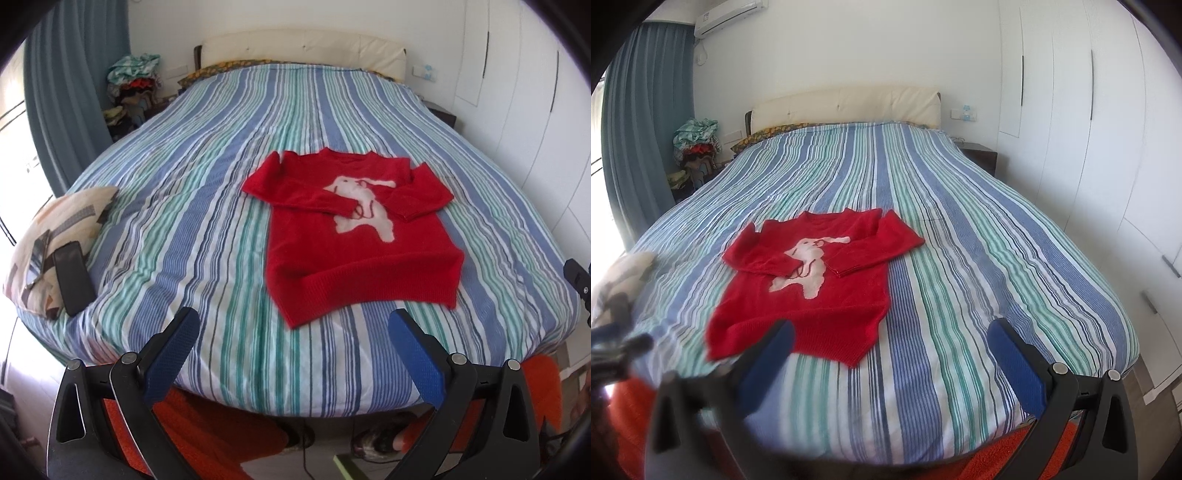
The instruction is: Fold small clothes
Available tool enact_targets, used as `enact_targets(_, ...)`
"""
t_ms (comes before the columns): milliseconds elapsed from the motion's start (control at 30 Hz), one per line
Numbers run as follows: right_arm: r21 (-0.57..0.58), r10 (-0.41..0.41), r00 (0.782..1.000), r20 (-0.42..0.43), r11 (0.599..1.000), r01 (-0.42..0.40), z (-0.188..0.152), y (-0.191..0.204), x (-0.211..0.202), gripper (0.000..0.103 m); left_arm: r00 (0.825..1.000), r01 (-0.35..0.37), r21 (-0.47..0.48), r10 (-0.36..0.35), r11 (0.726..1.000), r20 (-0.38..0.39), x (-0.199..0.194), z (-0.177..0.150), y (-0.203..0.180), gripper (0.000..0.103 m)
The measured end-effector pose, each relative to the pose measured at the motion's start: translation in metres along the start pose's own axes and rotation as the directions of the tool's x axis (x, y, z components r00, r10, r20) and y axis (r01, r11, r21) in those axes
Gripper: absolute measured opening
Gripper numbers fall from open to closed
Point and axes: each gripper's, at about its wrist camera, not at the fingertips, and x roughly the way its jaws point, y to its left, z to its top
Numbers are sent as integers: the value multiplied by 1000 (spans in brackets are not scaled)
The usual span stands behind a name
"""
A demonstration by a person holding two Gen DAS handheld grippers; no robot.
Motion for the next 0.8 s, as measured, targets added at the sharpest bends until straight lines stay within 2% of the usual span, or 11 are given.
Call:
enact_targets(267, -49, 18, 999, -41, 999, -20, -3, 16, 4, 103, 999, -51, 29, 51, 998, 11, -1, -2, -9, 102)
enact_targets(400, -56, 31, 997, -68, 998, -35, -6, 22, 8, 103, 999, -48, 25, 48, 999, -2, 3, -3, -8, 102)
enact_targets(800, -81, 55, 996, -77, 995, -61, -9, 36, 14, 103, 999, -43, 34, 44, 998, -19, 10, -6, -11, 102)
